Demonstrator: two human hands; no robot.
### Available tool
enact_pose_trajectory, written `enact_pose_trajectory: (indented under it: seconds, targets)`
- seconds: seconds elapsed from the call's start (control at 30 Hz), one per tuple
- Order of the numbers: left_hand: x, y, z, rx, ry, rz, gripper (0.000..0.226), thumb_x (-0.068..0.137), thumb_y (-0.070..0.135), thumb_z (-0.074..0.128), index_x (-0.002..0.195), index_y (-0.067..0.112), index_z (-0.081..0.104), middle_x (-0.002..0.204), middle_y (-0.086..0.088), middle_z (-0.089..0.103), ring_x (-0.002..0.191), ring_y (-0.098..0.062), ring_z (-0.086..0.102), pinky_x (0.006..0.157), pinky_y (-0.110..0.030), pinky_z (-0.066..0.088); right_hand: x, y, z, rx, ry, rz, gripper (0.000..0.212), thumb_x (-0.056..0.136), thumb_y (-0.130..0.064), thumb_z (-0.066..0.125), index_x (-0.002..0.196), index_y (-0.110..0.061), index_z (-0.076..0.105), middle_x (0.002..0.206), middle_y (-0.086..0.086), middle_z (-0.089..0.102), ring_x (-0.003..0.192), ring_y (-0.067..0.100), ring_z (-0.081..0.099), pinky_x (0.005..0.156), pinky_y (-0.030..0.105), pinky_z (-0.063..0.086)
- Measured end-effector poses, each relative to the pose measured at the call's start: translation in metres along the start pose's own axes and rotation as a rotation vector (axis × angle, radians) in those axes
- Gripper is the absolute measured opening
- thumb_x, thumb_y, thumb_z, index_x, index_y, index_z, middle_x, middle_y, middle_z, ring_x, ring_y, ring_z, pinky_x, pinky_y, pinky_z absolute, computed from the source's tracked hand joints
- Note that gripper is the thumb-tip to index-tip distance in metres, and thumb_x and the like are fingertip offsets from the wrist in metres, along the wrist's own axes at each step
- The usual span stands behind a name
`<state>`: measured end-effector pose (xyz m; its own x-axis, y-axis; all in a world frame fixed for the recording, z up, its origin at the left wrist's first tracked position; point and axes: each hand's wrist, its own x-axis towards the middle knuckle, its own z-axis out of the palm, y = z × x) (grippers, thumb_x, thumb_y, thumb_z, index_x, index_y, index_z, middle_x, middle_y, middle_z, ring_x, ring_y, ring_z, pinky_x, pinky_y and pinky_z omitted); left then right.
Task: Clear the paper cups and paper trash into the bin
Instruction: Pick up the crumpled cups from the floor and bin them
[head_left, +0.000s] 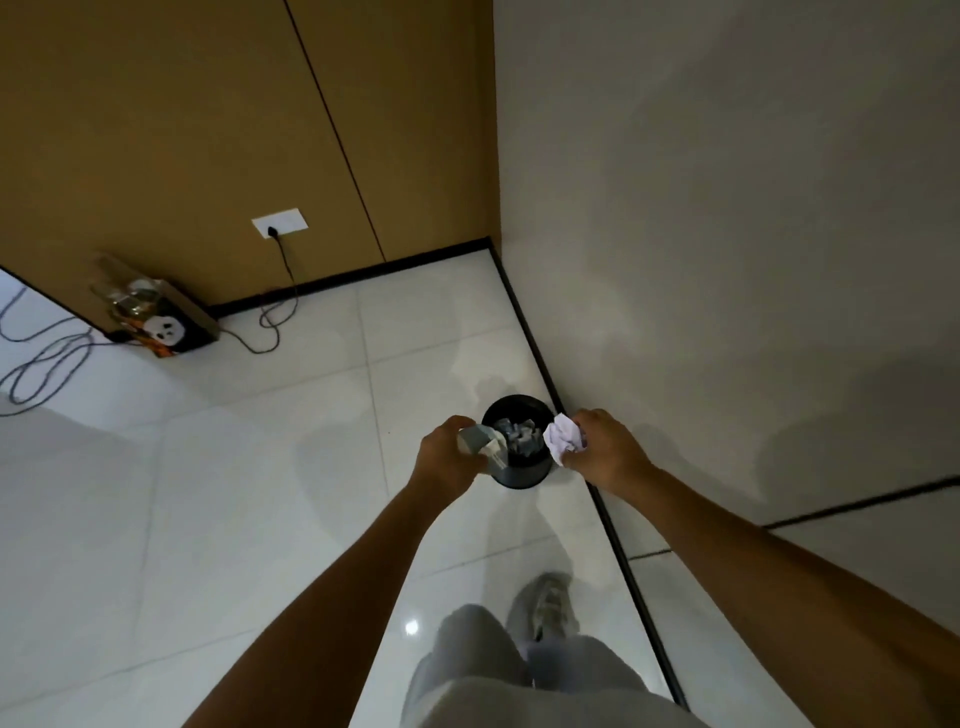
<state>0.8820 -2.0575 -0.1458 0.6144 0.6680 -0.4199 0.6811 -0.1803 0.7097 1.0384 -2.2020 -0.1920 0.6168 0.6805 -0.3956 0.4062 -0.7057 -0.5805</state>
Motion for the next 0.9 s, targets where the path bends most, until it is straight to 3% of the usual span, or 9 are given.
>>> enact_pose_trajectory:
  seconds: [0.1,0.17,0.2,0.27,0.47,0.53,0.63,0.73,0.9]
  targets:
    - [0.031,0.001,-0.006,-0.011,0.015,-0.069,0.042,0.076,0.002,0.070,0.116,0.008,0.059,0.113,-0.011,0.063,0.099,-0.025,0.060,0.079,-0.028,0.050,0.051,0.011,0.002,0.084,-0.014,0.013,0.023,0.057,-0.042,0.058,0.063,-0.033,0.037,0.079,0.008,0.051,0.073,0.023,0.053,0.067,0.028,0.040]
    - [0.055,0.001,-0.010,-0.014,0.009,-0.098,0.043,0.076,0.002,0.071,0.117,0.007,0.058,0.114,-0.011,0.062,0.102,-0.027,0.059,0.085,-0.032,0.050,0.072,0.002,0.000,0.040,-0.050,0.038,0.020,0.066,-0.031,0.068,0.077,-0.021,0.055,0.086,0.011,0.053,0.078,0.024,0.053,0.068,0.026,0.037]
    - [0.068,0.000,-0.012,-0.015,0.003,-0.111,0.045,0.076,0.002,0.071,0.118,0.007,0.058,0.114,-0.011,0.062,0.102,-0.027,0.059,0.086,-0.033,0.050,0.082,-0.002,0.000,0.017,-0.070,0.040,0.027,0.071,-0.025,0.071,0.088,-0.009,0.059,0.090,0.013,0.054,0.082,0.026,0.053,0.068,0.026,0.035]
    - [0.095,-0.003,-0.015,-0.012,-0.013,-0.133,0.046,0.076,0.002,0.071,0.119,0.007,0.056,0.115,-0.011,0.061,0.098,-0.023,0.057,0.084,-0.032,0.050,0.107,-0.004,0.005,0.027,-0.097,0.062,0.040,0.070,-0.030,0.067,0.097,-0.002,0.059,0.089,0.015,0.052,0.082,0.027,0.053,0.069,0.026,0.033]
    - [0.177,-0.015,-0.016,-0.009,-0.092,-0.184,0.046,0.078,0.003,0.071,0.121,0.007,0.055,0.117,-0.011,0.060,0.097,-0.019,0.054,0.084,-0.028,0.049,0.169,0.001,0.024,0.040,-0.113,0.160,0.025,0.069,-0.033,0.058,0.076,-0.021,0.037,0.080,0.011,0.044,0.075,0.028,0.051,0.066,0.028,0.033]
    - [0.202,-0.020,-0.015,-0.023,-0.102,-0.212,0.047,0.078,0.002,0.071,0.122,0.007,0.055,0.114,-0.006,0.059,0.097,-0.019,0.053,0.083,-0.028,0.048,0.190,0.000,0.027,0.048,-0.121,0.183,0.023,0.067,-0.037,0.057,0.077,-0.022,0.043,0.080,0.011,0.051,0.076,0.032,0.057,0.064,0.028,0.038]
    - [0.235,-0.034,-0.007,-0.047,-0.100,-0.265,0.047,0.080,0.004,0.071,0.123,0.008,0.054,0.112,-0.004,0.056,0.094,-0.016,0.050,0.078,-0.024,0.045,0.222,-0.001,0.034,0.103,-0.142,0.218,0.018,0.075,-0.021,0.069,0.086,-0.015,0.056,0.086,0.009,0.054,0.077,0.024,0.055,0.061,0.024,0.036]
    - [0.262,-0.055,0.008,-0.027,-0.104,-0.295,0.047,0.080,0.006,0.072,0.124,0.009,0.054,0.118,-0.008,0.059,0.095,-0.016,0.050,0.080,-0.024,0.044,0.253,0.005,0.050,0.123,-0.126,0.194,0.016,0.079,-0.024,0.067,0.080,-0.016,0.053,0.080,0.002,0.051,0.074,0.018,0.049,0.060,0.019,0.033]
    - [0.299,-0.086,0.040,-0.037,-0.086,-0.331,0.049,0.080,0.007,0.072,0.125,0.010,0.052,0.120,-0.009,0.059,0.102,-0.017,0.053,0.085,-0.023,0.046,0.305,0.028,0.092,0.118,-0.196,0.203,0.022,0.084,-0.020,0.067,0.101,-0.010,0.057,0.097,0.005,0.057,0.095,0.020,0.056,0.083,0.031,0.042]
